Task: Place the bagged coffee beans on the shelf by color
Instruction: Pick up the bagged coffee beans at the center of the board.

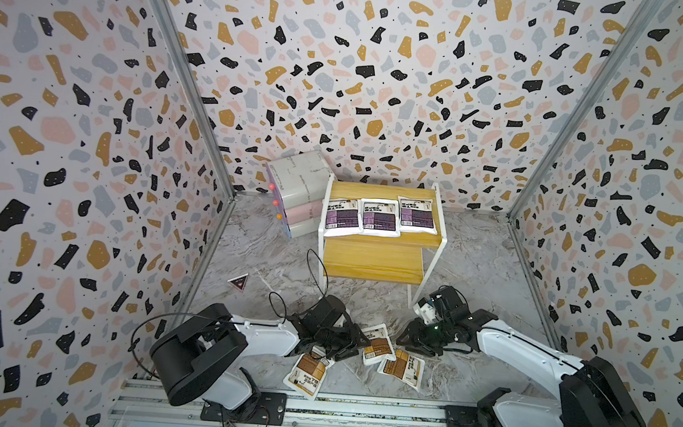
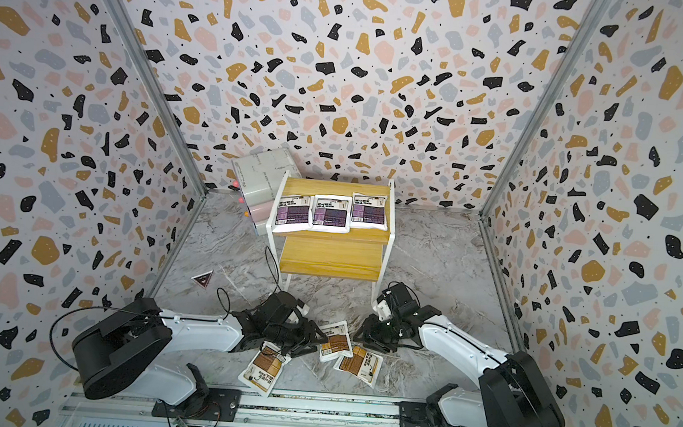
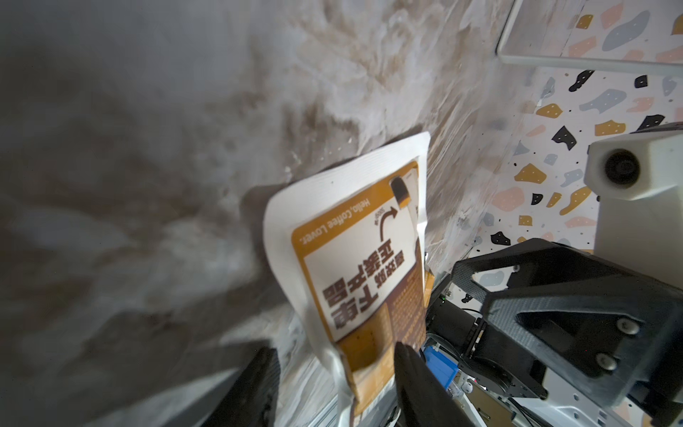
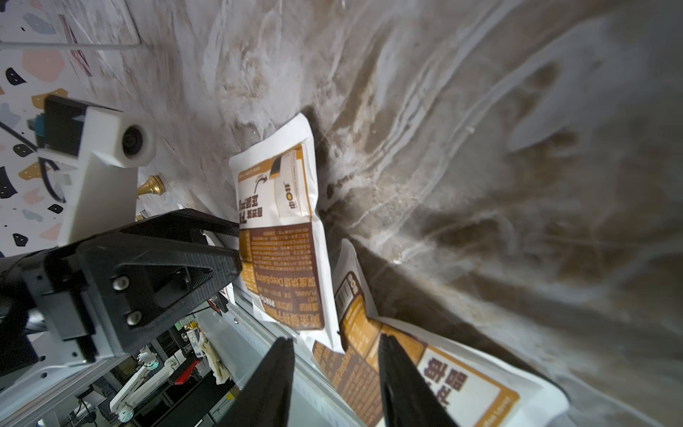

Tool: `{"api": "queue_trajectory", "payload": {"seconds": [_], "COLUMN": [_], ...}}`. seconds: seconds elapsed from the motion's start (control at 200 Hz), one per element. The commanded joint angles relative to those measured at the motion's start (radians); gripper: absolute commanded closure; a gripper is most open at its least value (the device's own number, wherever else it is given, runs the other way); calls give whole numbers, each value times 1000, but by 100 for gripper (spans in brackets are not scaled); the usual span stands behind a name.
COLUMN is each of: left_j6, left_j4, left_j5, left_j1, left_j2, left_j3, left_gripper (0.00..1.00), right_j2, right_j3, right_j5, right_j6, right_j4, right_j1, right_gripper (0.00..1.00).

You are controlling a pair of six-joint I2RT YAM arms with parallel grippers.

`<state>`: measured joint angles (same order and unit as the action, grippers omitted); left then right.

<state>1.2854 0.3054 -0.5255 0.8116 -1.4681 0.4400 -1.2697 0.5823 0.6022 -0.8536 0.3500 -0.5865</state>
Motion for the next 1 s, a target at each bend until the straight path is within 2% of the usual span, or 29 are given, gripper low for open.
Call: {"api": "queue_trajectory", "payload": {"seconds": [0.0,0.1,0.36,0.556,0.681,0.801,0.991], "left_j6": [23,37,68,70,31,-42,-153], "left_j4": [82,135,242,246,154,-27,-321], "left_j5": [-1,-7,-22,-31,-31,-20,16], "left_j1": [-6,-6,-6,-8,-12,-20,-29], "left_j2": [-47,-83,-142,-133,-65,59,289], "left_j3": [-20,-21,-39,-31,-11,28,84], "left_gripper": [46,49,76,79,79,79,78], "right_j2": [-26,-51,-66,-33,9,69,185], "right_j3": [-7,-7,-7,24,76,114,133], "right_j5": [-21,-27,-36,-57,-87,-101,-68], "right_j6": [-1,-5,2,27,66,82,21], "right_j4": [-40,-59,-49,6,92,159,184], "right_j1": [-23,-40,-49,-49,-49,-49,-49], "right_gripper": [60,61,61,57,52,48,43]}}
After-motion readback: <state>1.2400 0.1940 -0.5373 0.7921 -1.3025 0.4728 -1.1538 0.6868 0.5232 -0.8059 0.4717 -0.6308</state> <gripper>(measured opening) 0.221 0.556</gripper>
